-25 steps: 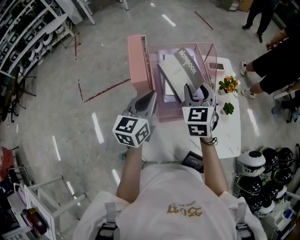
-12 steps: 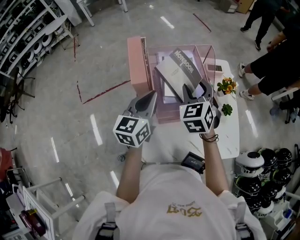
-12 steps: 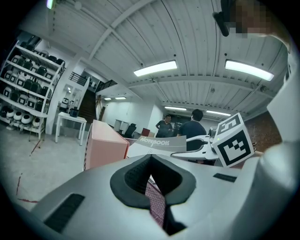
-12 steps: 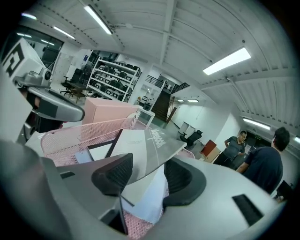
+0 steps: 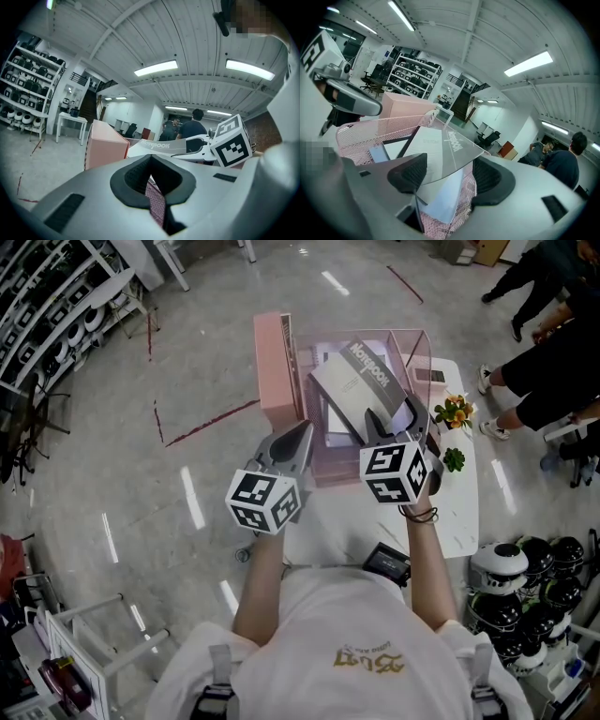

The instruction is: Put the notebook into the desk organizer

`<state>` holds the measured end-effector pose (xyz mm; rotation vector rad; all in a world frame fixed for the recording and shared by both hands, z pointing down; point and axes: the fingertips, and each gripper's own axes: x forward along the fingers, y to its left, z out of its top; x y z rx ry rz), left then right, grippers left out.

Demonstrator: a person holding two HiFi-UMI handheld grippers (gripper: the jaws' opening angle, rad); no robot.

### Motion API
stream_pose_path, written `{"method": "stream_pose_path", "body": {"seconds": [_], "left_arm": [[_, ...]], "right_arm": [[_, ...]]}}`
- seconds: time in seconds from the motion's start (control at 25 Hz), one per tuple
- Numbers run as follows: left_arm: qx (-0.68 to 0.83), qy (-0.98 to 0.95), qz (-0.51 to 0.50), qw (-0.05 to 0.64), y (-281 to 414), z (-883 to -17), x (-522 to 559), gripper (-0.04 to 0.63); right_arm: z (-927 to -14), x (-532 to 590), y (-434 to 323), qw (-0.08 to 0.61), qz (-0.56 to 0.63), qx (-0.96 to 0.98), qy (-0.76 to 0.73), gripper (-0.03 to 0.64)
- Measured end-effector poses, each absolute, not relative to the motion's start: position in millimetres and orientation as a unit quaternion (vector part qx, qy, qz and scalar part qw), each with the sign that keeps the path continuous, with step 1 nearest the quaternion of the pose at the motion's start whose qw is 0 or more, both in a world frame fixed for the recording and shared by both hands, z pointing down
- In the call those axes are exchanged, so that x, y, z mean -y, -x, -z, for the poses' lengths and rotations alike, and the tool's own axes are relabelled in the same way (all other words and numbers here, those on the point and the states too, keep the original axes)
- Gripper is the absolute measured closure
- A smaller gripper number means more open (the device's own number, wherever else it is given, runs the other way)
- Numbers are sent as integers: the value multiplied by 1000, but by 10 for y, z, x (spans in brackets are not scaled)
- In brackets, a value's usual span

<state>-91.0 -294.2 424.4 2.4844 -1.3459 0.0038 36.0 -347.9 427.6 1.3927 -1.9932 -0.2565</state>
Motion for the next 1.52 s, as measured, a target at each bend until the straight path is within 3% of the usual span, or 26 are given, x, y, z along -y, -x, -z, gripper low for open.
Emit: {"method": "stream_pose_path", "body": {"seconds": [0.12,0.2,0.24,0.68,1.0,1.52], "left_arm": [[471,-868,-5,155,887,-4261,2942,580],[472,-868,-7,154,886,-4264,2934,580],[473,-868,-8,154,890,-4268,2928,580],[476,-867,-12,150,829,-4277,2774,580],[478,-867,-11,141,787,-4234,2470,580],[479,-864,-13,155,805,-4411,1916,580]], "right_arm": [[-4274,3493,-402,337,103,762,-543,288],[-4254,3497,-422,333,109,759,-548,199],[-4249,3493,-422,332,110,760,-548,189],[-4163,3203,-407,217,13,812,-543,216],[-4130,2745,-536,132,-46,815,-562,315],[-4237,2040,-572,17,-142,836,-530,604]]}}
